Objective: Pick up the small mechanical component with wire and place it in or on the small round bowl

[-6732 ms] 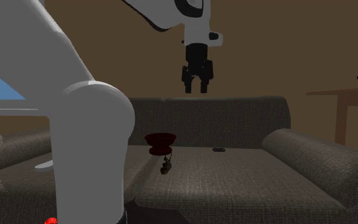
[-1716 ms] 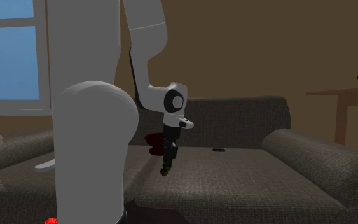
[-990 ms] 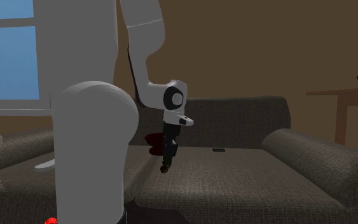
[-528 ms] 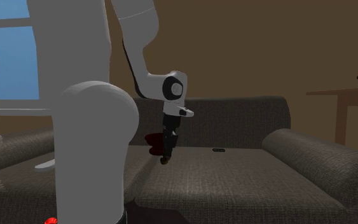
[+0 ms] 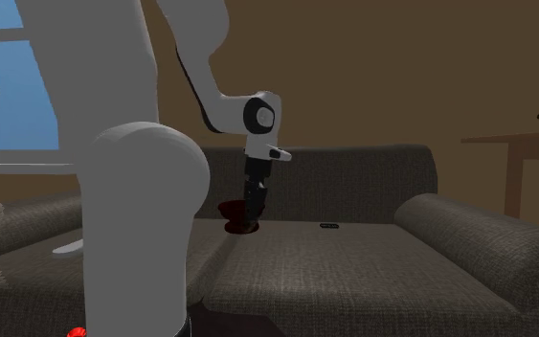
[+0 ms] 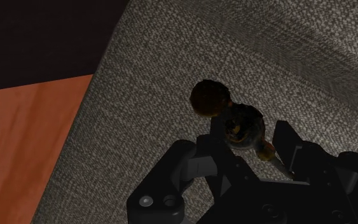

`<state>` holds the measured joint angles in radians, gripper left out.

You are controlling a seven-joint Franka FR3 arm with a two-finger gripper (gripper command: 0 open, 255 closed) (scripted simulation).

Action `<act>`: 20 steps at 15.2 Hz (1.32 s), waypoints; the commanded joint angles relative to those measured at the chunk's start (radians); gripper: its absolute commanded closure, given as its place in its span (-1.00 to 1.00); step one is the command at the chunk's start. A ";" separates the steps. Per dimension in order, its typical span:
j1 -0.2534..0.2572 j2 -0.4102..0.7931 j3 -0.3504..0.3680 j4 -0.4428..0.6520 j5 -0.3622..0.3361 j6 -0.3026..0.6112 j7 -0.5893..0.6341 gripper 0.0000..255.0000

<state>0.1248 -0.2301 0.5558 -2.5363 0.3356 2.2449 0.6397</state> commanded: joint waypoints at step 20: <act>-0.002 0.053 0.039 0.286 -0.066 -0.217 0.137 1.00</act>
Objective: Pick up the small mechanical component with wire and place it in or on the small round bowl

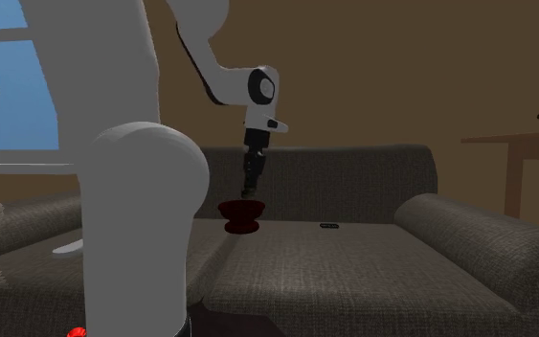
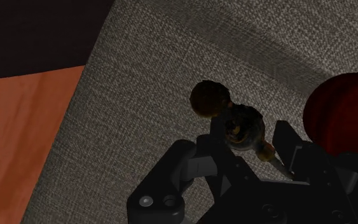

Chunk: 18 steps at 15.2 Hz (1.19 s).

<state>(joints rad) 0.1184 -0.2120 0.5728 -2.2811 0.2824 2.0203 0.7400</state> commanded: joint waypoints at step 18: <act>0.237 0.696 0.068 0.704 -0.421 -0.074 0.454 1.00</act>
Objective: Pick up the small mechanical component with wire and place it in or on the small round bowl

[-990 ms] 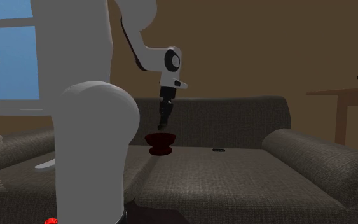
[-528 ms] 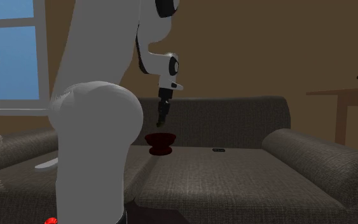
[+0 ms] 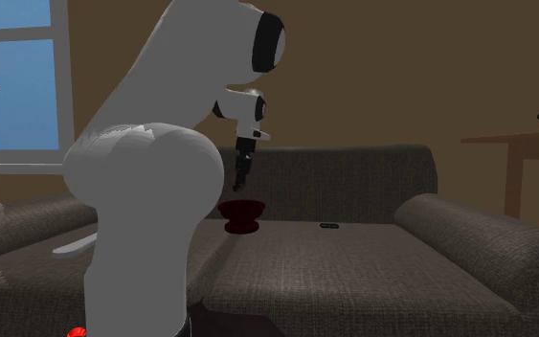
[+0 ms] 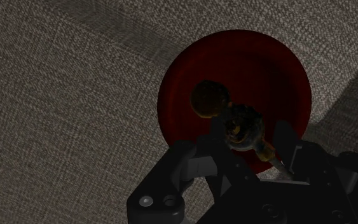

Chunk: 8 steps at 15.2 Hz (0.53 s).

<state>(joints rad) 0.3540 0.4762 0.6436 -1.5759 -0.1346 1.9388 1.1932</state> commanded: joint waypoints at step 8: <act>0.008 0.046 -0.018 -0.057 -0.027 0.097 0.005 1.00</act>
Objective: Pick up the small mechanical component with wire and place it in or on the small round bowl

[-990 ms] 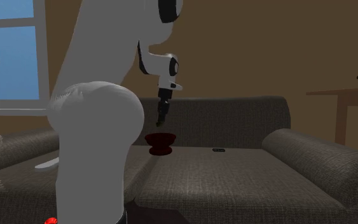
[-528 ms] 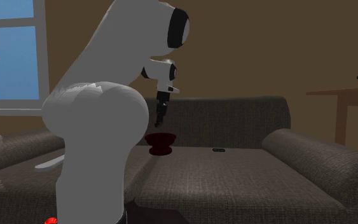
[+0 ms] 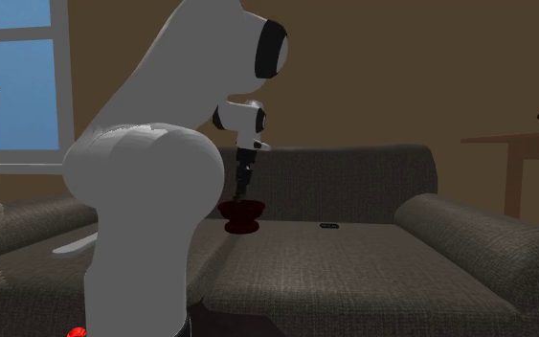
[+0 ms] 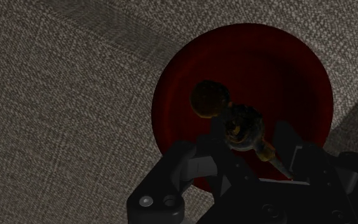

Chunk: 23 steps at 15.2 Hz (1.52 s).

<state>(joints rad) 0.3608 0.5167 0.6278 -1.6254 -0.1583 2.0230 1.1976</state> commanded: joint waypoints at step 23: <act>-0.011 -0.026 0.009 0.055 0.017 -0.077 -0.014 -1.00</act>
<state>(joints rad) 0.3513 0.4933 0.6357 -1.5704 -0.1430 1.9485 1.1842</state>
